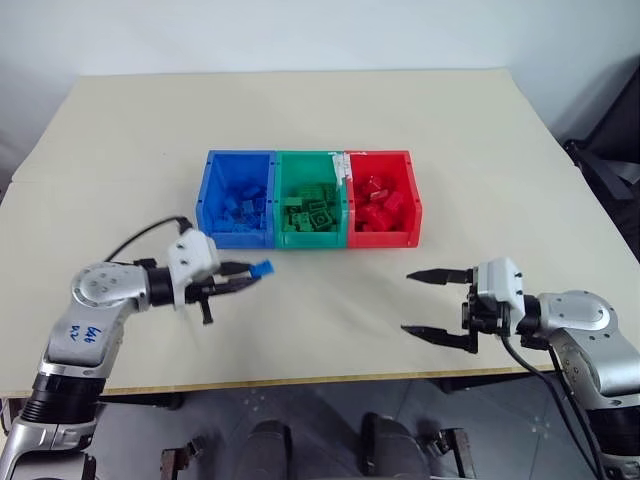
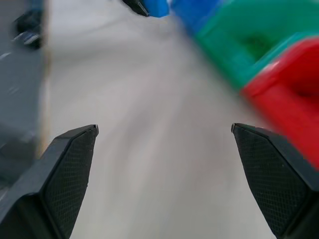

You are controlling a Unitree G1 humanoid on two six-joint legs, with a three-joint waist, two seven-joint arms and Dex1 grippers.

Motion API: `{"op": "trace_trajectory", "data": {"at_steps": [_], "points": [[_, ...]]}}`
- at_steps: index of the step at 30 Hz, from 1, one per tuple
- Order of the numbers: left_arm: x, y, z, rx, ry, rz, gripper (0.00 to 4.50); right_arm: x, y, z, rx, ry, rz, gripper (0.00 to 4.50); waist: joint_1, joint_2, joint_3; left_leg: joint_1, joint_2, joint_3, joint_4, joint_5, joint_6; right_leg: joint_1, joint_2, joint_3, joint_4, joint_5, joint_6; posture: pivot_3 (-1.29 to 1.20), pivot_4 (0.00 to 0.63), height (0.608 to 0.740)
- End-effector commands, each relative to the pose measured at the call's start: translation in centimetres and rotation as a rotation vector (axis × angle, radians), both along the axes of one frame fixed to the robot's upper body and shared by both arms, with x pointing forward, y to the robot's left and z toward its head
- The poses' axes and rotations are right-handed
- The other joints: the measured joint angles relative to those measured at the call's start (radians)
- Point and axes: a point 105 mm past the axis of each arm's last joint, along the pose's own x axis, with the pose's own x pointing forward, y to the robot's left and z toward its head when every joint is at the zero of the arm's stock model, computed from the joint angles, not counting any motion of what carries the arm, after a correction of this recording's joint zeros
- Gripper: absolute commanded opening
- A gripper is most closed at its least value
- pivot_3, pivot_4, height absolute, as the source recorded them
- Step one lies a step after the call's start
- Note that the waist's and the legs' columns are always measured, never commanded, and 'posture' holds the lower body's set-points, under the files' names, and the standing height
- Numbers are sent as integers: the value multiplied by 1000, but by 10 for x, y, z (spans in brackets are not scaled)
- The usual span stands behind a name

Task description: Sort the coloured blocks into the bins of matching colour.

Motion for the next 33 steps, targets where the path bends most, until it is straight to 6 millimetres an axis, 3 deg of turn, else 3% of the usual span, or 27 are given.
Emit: {"op": "trace_trajectory", "data": {"at_steps": [1, 4, 9, 10, 17, 19, 26, 30, 33], "points": [[26, 14, 43, -147, -97, 205, 439, 8, -9, 26, 156, -113, -166, 4500, -2, -1, -1, 0, 0, 0, 0, 0, 0, 0, 0, 0, 0, 0, 0, 0, 150, 740], [34, 4, 51, -172, -110, 199, 439, 13, -11, 33, 217, -151, -246, 4500, -5, -1, -1, 0, 0, 1, 0, 0, 0, 0, 0, 0, 0, 0, 0, 0, 150, 740], [44, 3, 38, -179, -51, 146, 439, 14, -7, 35, 204, -167, -240, 4500, -15, -1, -1, 1, 0, 3, -2, 0, 0, -2, 0, 0, -1, 0, 0, 0, 150, 740], [45, 5, 35, -169, -41, 140, 1216, 14, -7, 35, 197, -169, -233, 4500, -16, -1, -1, 1, 0, 3, -2, 0, 0, -2, 0, 0, -1, 0, 0, 0, 150, 740], [38, 16, 43, -165, -91, 121, 3411, 14, -3, 31, 173, -151, -196, 4500, -16, -1, -1, 1, 0, 3, -2, 0, 0, -2, 0, 0, -1, 0, 0, 0, 150, 740], [11, 27, 37, -71, -138, 66, 4041, 13, 0, 25, 135, -132, -149, 4500, -25, -1, -1, 1, 0, 3, -2, 0, 0, -2, 0, 0, -1, 0, 0, 0, 150, 740], [-52, 68, 12, 11, -165, 133, 4041, 15, -7, 9, 17, -70, -42, 4500, -34, -1, -1, 2, 1, 6, -3, -2, 0, -3, 0, 0, -2, 0, 0, 0, 150, 740], [-71, 83, -9, 30, -129, 201, 4041, 21, -17, 5, 6, -56, -41, 4500, -22, -1, -1, 2, 1, 6, -2, -2, 0, -2, -1, -1, -1, 0, 0, 0, 150, 740], [-77, 83, -21, 16, -94, 234, 4041, 23, -26, 0, -28, -50, -46, 4500, -19, -1, -1, 2, 1, 6, -2, -3, 1, -2, -1, 0, -1, 1, 0, 0, 150, 740]]}}
